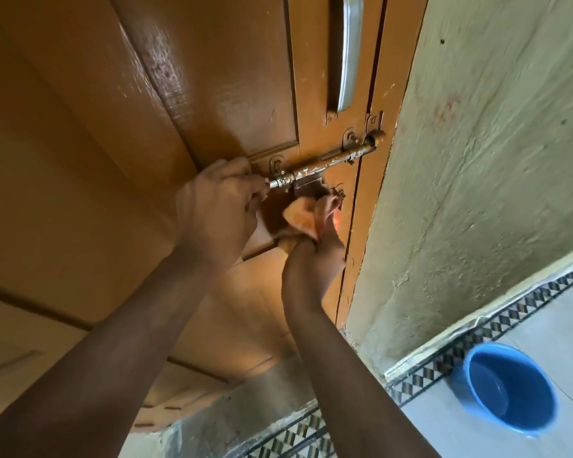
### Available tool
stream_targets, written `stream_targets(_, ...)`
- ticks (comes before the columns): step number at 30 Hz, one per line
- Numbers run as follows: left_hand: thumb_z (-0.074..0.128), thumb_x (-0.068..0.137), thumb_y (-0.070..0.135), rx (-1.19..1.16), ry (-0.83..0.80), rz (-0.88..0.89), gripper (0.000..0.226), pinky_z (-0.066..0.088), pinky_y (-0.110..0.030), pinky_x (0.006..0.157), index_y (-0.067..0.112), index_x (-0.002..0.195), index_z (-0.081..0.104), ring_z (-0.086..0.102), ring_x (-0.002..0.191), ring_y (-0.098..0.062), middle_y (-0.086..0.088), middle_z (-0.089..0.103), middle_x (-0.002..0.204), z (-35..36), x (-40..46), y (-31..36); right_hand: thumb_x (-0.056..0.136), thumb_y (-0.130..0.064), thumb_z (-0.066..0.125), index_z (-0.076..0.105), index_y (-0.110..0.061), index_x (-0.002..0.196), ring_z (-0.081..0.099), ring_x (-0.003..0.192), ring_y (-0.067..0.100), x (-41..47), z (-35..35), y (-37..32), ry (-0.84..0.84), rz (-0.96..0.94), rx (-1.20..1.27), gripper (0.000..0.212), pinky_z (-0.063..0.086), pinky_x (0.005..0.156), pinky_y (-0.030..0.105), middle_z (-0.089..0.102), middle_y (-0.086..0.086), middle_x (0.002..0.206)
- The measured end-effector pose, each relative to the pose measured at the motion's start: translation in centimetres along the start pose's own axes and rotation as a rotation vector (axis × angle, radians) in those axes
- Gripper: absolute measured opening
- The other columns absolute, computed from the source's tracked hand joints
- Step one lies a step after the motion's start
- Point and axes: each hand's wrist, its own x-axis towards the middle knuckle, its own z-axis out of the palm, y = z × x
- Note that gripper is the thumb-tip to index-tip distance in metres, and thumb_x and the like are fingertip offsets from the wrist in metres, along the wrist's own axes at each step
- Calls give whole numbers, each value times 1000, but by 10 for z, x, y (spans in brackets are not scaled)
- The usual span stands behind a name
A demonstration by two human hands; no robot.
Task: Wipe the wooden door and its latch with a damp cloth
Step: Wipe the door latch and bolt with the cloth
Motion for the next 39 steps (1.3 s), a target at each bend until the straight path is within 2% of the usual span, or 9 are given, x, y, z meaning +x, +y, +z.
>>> stream_targets(4,85,74,3,-20,-8,-31,15,35,-26,52,15,81,82,65,72,-28,-4,69,81,-1,-1,3,101,-12,47,49,-18,149,69,85,17,-14,1,-11,-35,-141,-118,49,47,62,5,71,-7,97)
stream_targets(7,83,72,0,-36,-33,-41,17,38,-27,51,16,77,80,64,72,-28,-3,67,79,-3,-1,4,100,-11,43,49,-21,150,64,86,12,-17,-14,6,-139,-108,-206,51,46,70,2,69,-6,110)
stream_targets(10,86,69,0,-31,-61,-45,19,32,-21,52,16,74,78,64,70,-29,-3,65,75,-6,1,5,98,-2,47,67,-17,129,60,79,-3,-7,-30,-7,-69,-38,-157,40,57,80,19,68,-12,100)
stream_targets(13,88,70,0,-27,-87,-46,18,12,-11,53,15,76,80,64,68,-27,-3,66,74,-9,3,8,96,-4,53,74,-12,99,62,65,-8,2,-43,-27,60,-25,-57,22,47,56,14,71,-5,82)
stream_targets(16,89,72,0,-33,-110,-58,18,9,-9,55,15,78,81,65,69,-25,-2,68,77,-11,4,10,95,-22,60,75,-11,87,65,66,13,6,-56,-34,199,70,-4,20,50,63,30,73,1,75)
stream_targets(22,90,71,2,-31,-146,-75,22,10,-7,57,21,78,82,66,71,-23,2,69,78,-16,6,11,94,-38,61,77,-15,99,71,89,25,5,-62,-52,253,146,4,29,61,84,50,76,4,93)
stream_targets(25,91,70,3,-36,-123,-89,21,8,-9,55,21,77,82,66,70,-22,3,69,77,-16,6,12,91,-35,58,76,-16,105,68,94,25,4,-49,-65,296,107,22,30,59,85,46,72,8,101)
stream_targets(31,91,72,3,-54,-87,-109,20,20,-18,53,19,76,81,65,71,-24,1,67,75,-12,4,11,99,-22,61,70,-14,100,49,73,7,-9,-24,-66,282,29,16,12,42,73,29,59,9,99)
stream_targets(39,86,74,1,-64,-67,-106,20,30,-24,55,20,75,78,66,74,-27,0,66,77,-8,2,7,101,-26,56,75,-8,107,67,92,30,-8,-36,-8,231,282,-99,27,52,81,34,72,16,103)
